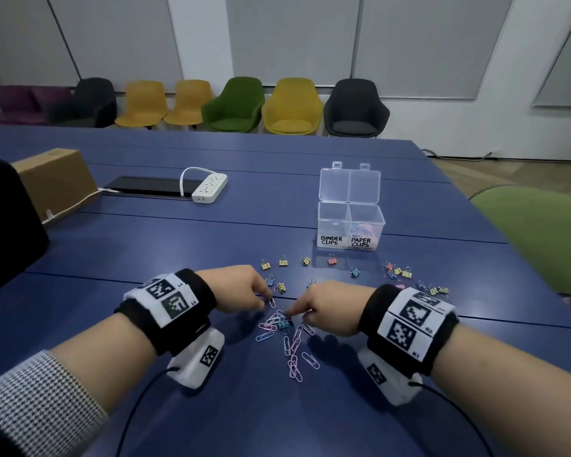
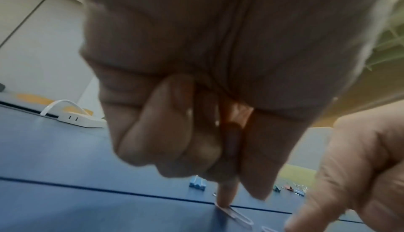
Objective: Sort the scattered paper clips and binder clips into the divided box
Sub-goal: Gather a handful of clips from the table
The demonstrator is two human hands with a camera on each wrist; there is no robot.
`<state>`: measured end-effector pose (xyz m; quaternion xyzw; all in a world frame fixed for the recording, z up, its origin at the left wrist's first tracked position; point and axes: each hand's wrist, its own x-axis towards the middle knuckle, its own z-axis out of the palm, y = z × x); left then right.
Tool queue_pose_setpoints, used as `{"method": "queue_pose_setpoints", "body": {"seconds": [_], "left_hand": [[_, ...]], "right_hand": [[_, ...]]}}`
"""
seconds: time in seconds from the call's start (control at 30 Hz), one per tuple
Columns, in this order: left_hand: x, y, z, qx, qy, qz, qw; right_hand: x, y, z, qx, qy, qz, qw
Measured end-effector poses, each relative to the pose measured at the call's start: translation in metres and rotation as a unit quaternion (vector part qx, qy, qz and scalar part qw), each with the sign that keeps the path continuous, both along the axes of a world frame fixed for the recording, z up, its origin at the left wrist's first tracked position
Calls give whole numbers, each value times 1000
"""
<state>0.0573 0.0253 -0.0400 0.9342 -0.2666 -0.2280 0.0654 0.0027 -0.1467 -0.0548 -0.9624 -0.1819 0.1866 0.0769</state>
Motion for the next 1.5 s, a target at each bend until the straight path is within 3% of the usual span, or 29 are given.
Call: {"method": "queue_pose_setpoints", "body": {"seconds": [0.17,0.33,0.53,0.67,1.07,1.37,1.5], "left_hand": [[-6,5,6,48,20,-54,997],[2,10,-5,-31,-34,-18,999],[-2,-2,-17,69,-21,-26,997],[-4,-16,-25,116,-29,-59,991],[-6,-30,-24,144,-38,-89,985],[-29,-44,-20,233,-118,-127,957],[-23,-40,-18,214,-97,-112,965]], "right_hand": [[0,-5,1,-10,6,-14,1000],[5,-15,3,40,-23,-80,996],[12,-7,-10,-30,17,-96,995],[7,7,-8,-74,-15,-67,995],[7,19,-4,-54,26,-75,995],[-1,28,-5,-149,-16,-41,988],[2,16,-5,-89,6,-76,993]]}}
